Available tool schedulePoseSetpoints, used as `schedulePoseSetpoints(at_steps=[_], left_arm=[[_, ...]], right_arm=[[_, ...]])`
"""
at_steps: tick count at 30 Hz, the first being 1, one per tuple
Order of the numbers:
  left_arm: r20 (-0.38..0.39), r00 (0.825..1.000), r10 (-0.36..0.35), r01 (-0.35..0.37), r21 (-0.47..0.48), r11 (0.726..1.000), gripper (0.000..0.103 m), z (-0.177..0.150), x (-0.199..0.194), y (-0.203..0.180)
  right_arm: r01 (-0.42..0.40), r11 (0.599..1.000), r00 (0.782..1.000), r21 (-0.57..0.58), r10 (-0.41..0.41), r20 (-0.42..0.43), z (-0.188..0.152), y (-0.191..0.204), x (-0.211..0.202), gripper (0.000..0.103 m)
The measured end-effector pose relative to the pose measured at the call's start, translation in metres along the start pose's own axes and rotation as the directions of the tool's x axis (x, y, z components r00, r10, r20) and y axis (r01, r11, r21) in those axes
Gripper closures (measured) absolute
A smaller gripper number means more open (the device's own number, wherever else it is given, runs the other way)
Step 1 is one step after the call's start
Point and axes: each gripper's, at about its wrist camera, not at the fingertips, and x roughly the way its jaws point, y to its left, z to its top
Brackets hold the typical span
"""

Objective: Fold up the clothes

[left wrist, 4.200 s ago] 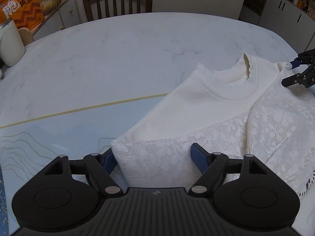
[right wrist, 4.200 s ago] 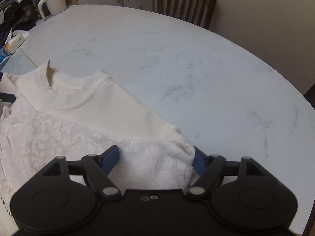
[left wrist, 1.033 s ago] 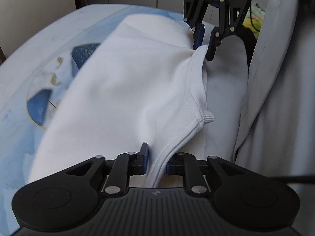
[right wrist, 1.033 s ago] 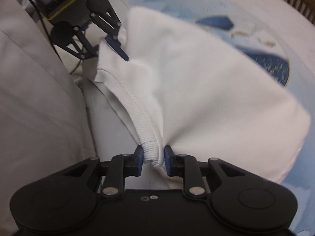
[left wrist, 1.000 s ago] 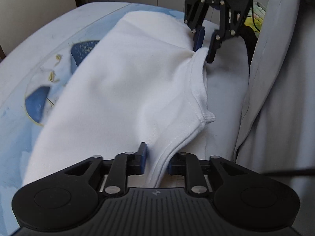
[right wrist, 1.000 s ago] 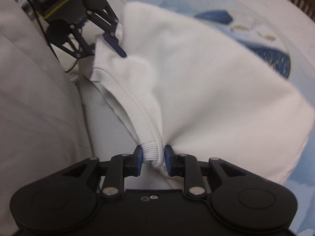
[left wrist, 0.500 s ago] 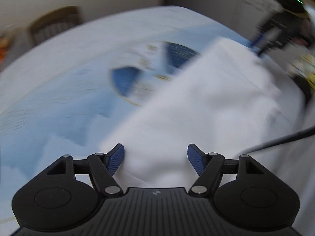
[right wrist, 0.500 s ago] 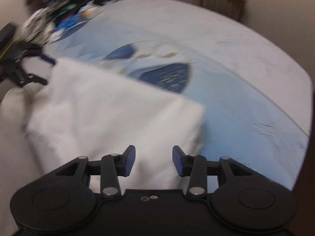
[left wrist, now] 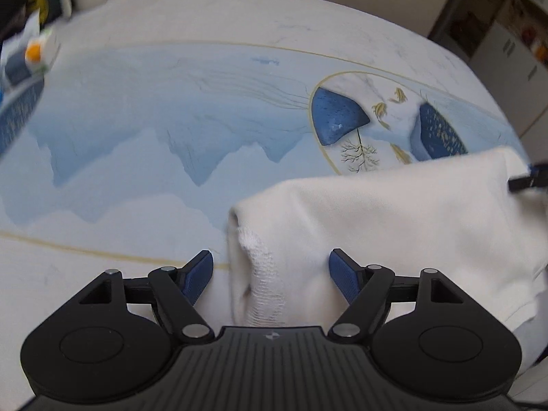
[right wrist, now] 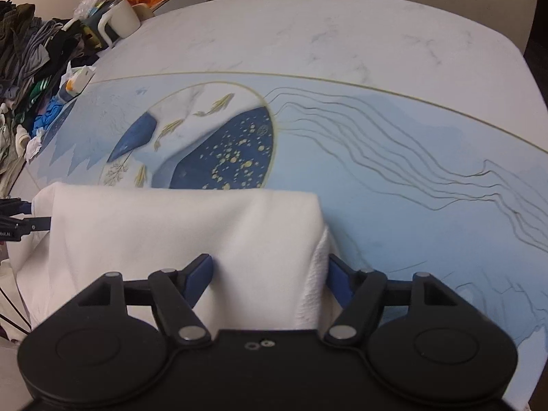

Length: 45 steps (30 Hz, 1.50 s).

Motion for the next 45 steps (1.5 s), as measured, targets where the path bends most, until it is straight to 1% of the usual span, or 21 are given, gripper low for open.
schedulePoseSetpoints(at_steps=[3, 4, 5, 8, 10, 13, 15, 18, 22, 24, 25, 26, 27, 28, 29, 32, 35, 37, 39, 42, 45], left_arm=[[0.016, 1.0, -0.015, 0.015, -0.011, 1.0, 0.028, -0.002, 0.0, -0.004], [0.027, 1.0, -0.006, 0.007, -0.015, 1.0, 0.04, -0.002, 0.0, -0.006], [0.041, 0.999, 0.002, -0.001, -0.021, 1.0, 0.059, -0.003, -0.001, -0.008], [0.109, 0.993, 0.043, -0.04, -0.022, 0.999, 0.082, 0.02, 0.0, -0.003], [0.156, 0.985, 0.071, -0.068, -0.022, 0.997, 0.086, 0.037, 0.001, 0.002], [0.226, 0.968, 0.113, -0.11, -0.026, 0.994, 0.091, 0.063, 0.001, 0.008], [0.261, 0.956, 0.134, -0.135, -0.011, 0.991, 0.091, 0.09, 0.007, 0.011], [0.236, 0.962, 0.138, -0.145, 0.013, 0.989, 0.091, 0.097, 0.011, 0.011], [0.192, 0.971, 0.14, -0.151, 0.046, 0.987, 0.091, 0.101, 0.017, 0.011], [0.17, 0.975, 0.142, -0.154, 0.062, 0.986, 0.09, 0.103, 0.019, 0.011], [0.159, 0.977, 0.143, -0.155, 0.07, 0.985, 0.082, 0.104, 0.021, 0.011], [0.148, 0.978, 0.144, -0.157, 0.079, 0.985, 0.068, 0.105, 0.022, 0.011], [0.137, 0.98, 0.145, -0.158, 0.087, 0.984, 0.057, 0.106, 0.024, 0.011], [0.126, 0.981, 0.146, -0.158, 0.095, 0.983, 0.033, 0.107, 0.025, 0.011], [0.115, 0.982, 0.147, -0.159, 0.103, 0.982, 0.022, 0.108, 0.026, 0.01], [0.071, 0.989, 0.126, -0.133, 0.095, 0.987, 0.021, 0.093, 0.018, 0.009], [0.029, 0.989, 0.143, -0.144, 0.022, 0.989, 0.021, 0.077, 0.018, 0.008], [0.005, 0.988, 0.153, -0.153, -0.035, 0.988, 0.021, 0.069, 0.019, 0.007], [-0.01, 0.988, 0.156, -0.156, -0.079, 0.985, 0.021, 0.062, 0.019, 0.004], [-0.003, 0.99, 0.139, -0.139, -0.106, 0.985, 0.021, 0.056, 0.015, 0.0], [-0.006, 0.989, 0.146, -0.146, -0.102, 0.984, 0.021, 0.053, 0.017, -0.003]], right_arm=[[-0.001, 1.0, 1.0, -0.03, 0.001, -0.004, -0.001, 0.006, 0.0, 0.0], [-0.007, 0.999, 1.0, -0.036, 0.006, -0.004, -0.001, 0.007, -0.001, 0.0], [-0.012, 0.999, 1.0, -0.043, 0.012, -0.003, -0.002, 0.008, -0.002, 0.0], [0.002, 0.998, 0.999, -0.062, 0.001, 0.036, 0.004, 0.016, -0.002, 0.0], [0.036, 0.997, 0.996, -0.069, -0.031, 0.078, 0.014, 0.02, 0.0, 0.0], [0.07, 0.997, 0.984, -0.037, -0.063, 0.165, 0.043, 0.02, 0.002, 0.0], [0.091, 0.996, 0.975, -0.019, -0.085, 0.206, 0.065, 0.019, 0.007, 0.0], [0.127, 0.992, 0.965, -0.002, -0.123, 0.232, 0.096, 0.016, 0.02, 0.0], [0.156, 0.988, 0.97, -0.007, -0.152, 0.19, 0.109, 0.009, 0.042, 0.0], [0.153, 0.988, 0.974, -0.038, -0.144, 0.177, 0.107, 0.008, 0.041, 0.0], [0.151, 0.987, 0.976, -0.058, -0.139, 0.166, 0.107, 0.008, 0.039, 0.0], [0.16, 0.984, 0.978, -0.08, -0.147, 0.15, 0.106, 0.008, 0.033, 0.0], [0.176, 0.979, 0.977, -0.104, -0.16, 0.142, 0.106, 0.009, 0.027, 0.0], [0.192, 0.971, 0.974, -0.14, -0.172, 0.145, 0.106, 0.011, 0.019, 0.0], [0.207, 0.961, 0.971, -0.181, -0.179, 0.158, 0.107, 0.014, 0.01, 0.0], [0.257, 0.919, 0.954, -0.299, -0.193, 0.229, 0.11, 0.026, -0.014, 0.0], [0.214, 0.878, 0.959, -0.429, -0.105, 0.264, 0.116, 0.053, -0.017, 0.0], [0.148, 0.856, 0.969, -0.496, -0.026, 0.244, 0.121, 0.076, -0.007, 0.0], [0.084, 0.822, 0.978, -0.564, 0.04, 0.203, 0.125, 0.1, 0.009, 0.0], [0.046, 0.764, 0.984, -0.644, 0.078, 0.163, 0.13, 0.129, 0.034, 0.0], [0.012, 0.739, 0.985, -0.673, 0.108, 0.137, 0.143, 0.148, 0.053, 0.0]])
